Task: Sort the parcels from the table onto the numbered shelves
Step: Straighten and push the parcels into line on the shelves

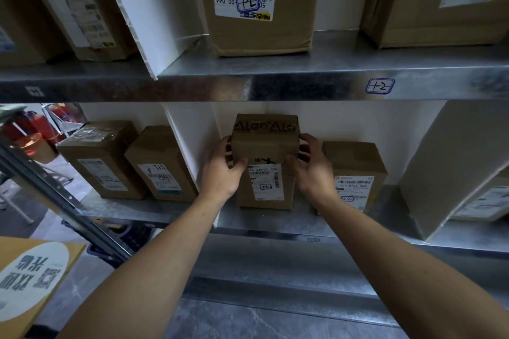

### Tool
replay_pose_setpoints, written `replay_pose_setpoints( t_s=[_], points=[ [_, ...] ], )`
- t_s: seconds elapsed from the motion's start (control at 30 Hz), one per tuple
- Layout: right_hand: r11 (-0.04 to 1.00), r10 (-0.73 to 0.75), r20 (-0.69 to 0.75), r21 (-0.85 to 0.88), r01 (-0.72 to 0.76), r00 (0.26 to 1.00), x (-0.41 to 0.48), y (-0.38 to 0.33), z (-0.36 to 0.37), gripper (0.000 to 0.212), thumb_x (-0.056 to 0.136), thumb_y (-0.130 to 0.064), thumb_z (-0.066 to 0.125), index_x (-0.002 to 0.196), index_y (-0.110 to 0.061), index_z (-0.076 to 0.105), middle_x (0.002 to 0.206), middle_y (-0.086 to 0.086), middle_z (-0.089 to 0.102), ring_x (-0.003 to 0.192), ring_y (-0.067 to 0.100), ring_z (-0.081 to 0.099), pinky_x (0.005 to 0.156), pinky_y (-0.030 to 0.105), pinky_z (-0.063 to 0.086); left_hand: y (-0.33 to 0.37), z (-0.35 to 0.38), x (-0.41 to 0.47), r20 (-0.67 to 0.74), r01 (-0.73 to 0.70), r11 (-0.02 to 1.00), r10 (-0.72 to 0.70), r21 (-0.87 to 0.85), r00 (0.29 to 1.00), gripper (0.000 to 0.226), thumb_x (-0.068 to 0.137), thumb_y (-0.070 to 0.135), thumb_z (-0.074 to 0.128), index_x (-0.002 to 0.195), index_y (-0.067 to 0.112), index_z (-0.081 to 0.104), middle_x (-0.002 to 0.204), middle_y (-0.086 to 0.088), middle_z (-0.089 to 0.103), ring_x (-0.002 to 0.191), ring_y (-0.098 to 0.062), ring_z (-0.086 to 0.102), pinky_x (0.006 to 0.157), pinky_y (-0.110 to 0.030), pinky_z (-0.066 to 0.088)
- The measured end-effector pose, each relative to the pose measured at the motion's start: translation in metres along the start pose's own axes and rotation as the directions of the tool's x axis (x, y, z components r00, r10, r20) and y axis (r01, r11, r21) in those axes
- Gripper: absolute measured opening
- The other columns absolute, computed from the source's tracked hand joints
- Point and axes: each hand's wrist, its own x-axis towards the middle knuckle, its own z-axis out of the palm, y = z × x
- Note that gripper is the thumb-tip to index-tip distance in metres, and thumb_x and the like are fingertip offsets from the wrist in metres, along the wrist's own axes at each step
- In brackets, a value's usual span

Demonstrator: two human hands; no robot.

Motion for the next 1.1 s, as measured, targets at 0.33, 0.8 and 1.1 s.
replay_pose_setpoints(
  t_s=[0.33,0.8,1.1],
  points=[
    [1.000,-0.016,0.002,-0.012,0.016,1.000,0.002,0.000,0.000,0.052,0.097,-0.025,0.065,0.144,-0.025,0.044,0.133,0.002,0.059,0.118,0.015,0.057,0.102,0.041,0.051,0.002,0.002,0.002,-0.009,-0.004,0.999,0.004,-0.050,1.000,0.048,0.089,0.030,0.067,0.134,0.031,0.048,0.123,0.006,0.063,0.107,-0.015,0.062,0.080,-0.024,0.042],
    [0.910,-0.130,0.026,-0.394,0.130,0.991,-0.024,-0.016,-0.015,0.042,0.100,-0.031,0.058,0.138,-0.013,0.051,0.134,0.014,0.055,0.118,0.032,0.056,0.091,0.035,0.045,0.014,-0.020,-0.019,-0.120,-0.183,0.979,0.193,0.084,0.974,0.049,0.090,0.026,0.065,0.136,0.019,0.050,0.130,-0.006,0.053,0.121,-0.024,0.050,0.103,-0.033,0.039],
    [0.688,-0.207,0.075,-0.697,0.199,0.975,-0.082,-0.025,-0.051,0.043,0.101,-0.033,0.054,0.140,-0.017,0.049,0.140,0.010,0.050,0.124,0.030,0.049,0.095,0.043,0.047,0.035,-0.011,-0.068,0.137,-0.493,0.867,0.481,0.073,0.866,0.044,0.094,0.021,0.059,0.137,0.014,0.050,0.132,-0.003,0.046,0.122,-0.014,0.044,0.099,-0.021,0.036]
  ],
)
